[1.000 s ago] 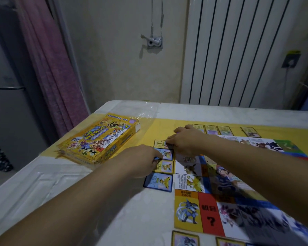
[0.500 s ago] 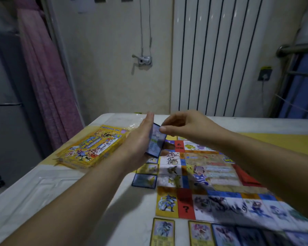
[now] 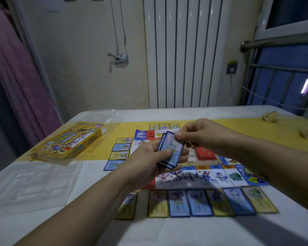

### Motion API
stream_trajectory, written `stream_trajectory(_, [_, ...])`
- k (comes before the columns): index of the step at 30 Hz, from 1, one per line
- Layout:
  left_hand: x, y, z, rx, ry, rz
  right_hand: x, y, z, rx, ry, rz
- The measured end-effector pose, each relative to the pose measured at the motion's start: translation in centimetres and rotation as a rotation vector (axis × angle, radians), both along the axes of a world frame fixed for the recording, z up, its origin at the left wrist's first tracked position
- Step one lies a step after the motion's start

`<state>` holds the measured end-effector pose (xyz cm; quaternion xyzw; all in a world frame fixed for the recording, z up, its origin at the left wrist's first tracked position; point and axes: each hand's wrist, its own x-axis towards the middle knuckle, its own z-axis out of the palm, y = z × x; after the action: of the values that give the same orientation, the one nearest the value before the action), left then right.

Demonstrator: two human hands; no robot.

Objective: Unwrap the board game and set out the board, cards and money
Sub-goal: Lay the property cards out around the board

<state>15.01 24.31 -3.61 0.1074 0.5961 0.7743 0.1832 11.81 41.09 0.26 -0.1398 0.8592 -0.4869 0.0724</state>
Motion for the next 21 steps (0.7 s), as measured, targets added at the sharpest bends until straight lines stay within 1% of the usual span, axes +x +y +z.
stream_trajectory(3, [0.6,0.9,-0.5,-0.01,0.0,0.034,0.5,1.5,-0.5,-0.21,-0.185,-0.019])
stream_trajectory(4, [0.7,1.0,-0.7,-0.01,-0.007,0.046,0.7,1.9,-0.6,-0.251,-0.228,-0.029])
stream_trajectory(6, [0.9,1.4,-1.2,-0.002,-0.033,0.069,1.3,2.3,-1.1,-0.246,-0.25,-0.018])
stream_trajectory(9, [1.1,2.0,-1.6,-0.007,-0.061,0.07,2.4,2.3,-2.2,-0.213,-0.231,-0.025])
stream_trajectory(15, [1.2,2.1,-2.6,-0.135,-0.049,0.099,2.8,2.0,-4.2,-0.203,-0.238,-0.091])
stream_trajectory(18, [1.1,1.6,-3.1,-0.121,-0.052,0.161,2.8,1.5,-4.3,-0.183,-0.232,-0.073])
stream_trajectory(21, [0.3,0.8,-3.2,-0.113,-0.028,0.25,2.3,0.7,-4.0,-0.233,-0.232,-0.051])
